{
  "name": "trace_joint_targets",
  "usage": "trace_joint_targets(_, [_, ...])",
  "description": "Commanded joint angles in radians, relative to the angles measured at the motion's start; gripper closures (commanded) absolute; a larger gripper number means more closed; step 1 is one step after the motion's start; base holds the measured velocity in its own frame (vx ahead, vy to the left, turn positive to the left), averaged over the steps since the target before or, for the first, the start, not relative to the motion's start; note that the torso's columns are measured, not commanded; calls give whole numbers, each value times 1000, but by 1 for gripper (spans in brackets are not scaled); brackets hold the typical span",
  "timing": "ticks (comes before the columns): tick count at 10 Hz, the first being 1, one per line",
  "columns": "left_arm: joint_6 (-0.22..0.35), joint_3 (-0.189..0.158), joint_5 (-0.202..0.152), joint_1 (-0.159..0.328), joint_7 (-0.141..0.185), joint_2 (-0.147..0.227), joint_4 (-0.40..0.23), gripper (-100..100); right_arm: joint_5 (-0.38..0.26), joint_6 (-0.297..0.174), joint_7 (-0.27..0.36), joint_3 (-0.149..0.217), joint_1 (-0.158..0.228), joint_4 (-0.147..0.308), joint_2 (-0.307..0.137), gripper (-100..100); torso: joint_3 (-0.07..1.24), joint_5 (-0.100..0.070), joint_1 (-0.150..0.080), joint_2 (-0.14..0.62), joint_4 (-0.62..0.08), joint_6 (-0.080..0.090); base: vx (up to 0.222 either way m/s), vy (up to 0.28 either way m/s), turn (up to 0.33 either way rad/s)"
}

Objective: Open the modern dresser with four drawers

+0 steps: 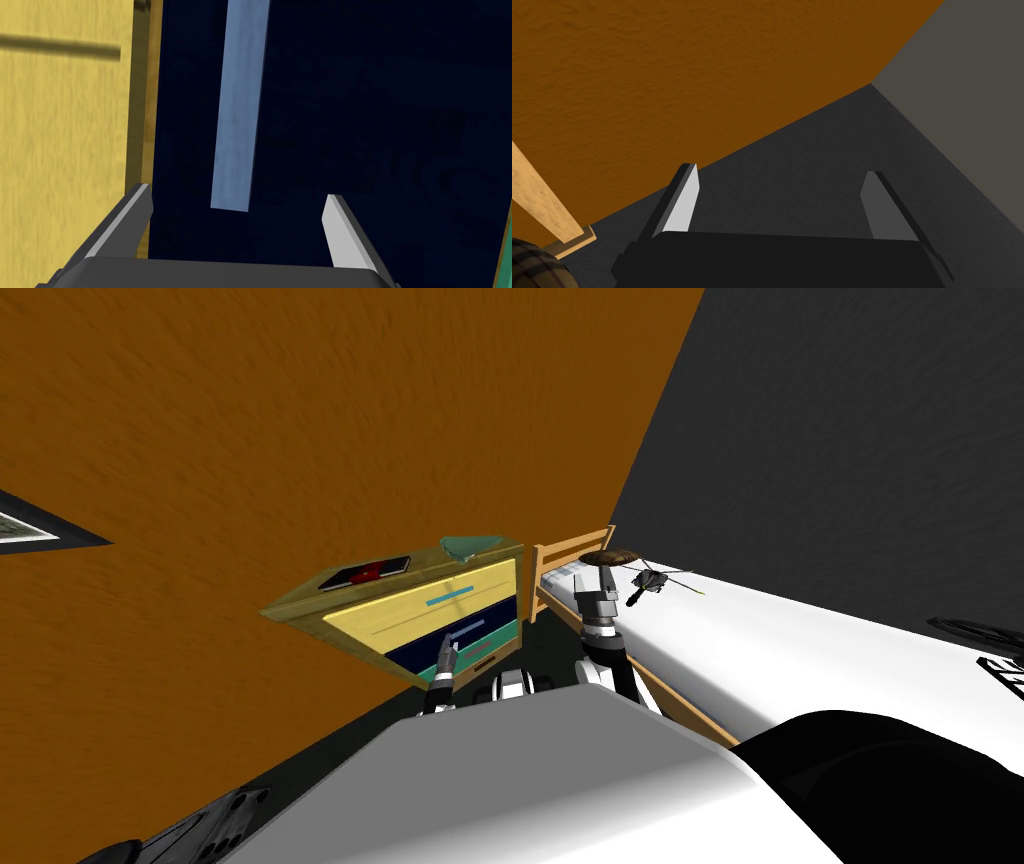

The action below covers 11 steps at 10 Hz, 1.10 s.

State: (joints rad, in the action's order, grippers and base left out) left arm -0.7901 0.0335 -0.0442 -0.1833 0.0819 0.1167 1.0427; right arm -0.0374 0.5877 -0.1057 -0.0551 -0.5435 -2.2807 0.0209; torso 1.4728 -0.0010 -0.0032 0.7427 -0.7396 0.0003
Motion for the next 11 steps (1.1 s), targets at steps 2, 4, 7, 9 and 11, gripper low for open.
trace_joint_targets(2, [11, 3, 1, -2, 2, 0, 11, 100, 0, 0, 0, 0, 0, 0, 0, 0, 2, 1, 3, -2, 1, 0, -39, -22, 12])
trace_joint_targets(4, [19, 6, 2, -6, 2, 0, 22, 100, 0, 0, 0, 0, 1, 0, 0, 0, 0, 2, 2, 1, 2, 0, -173, -64, 16])
trace_joint_targets(7, [28, 8, 3, -11, 3, 1, 33, 100, 0, 0, 0, 0, 1, 0, 0, 0, 3, 0, 2, -3, 1, 0, -158, -77, 17])
trace_joint_targets(9, [32, 16, 7, -24, 3, -1, 44, 100, 0, 0, 0, 0, 0, 0, 0, 0, 4, 1, 4, -5, 2, -1, -150, -68, 19])
trace_joint_targets(11, [81, 11, 3, -1, 10, 10, 79, -100, 0, 0, 0, 0, 1, 0, 0, 0, 1, 2, 3, -2, 2, 0, -182, -64, 22])
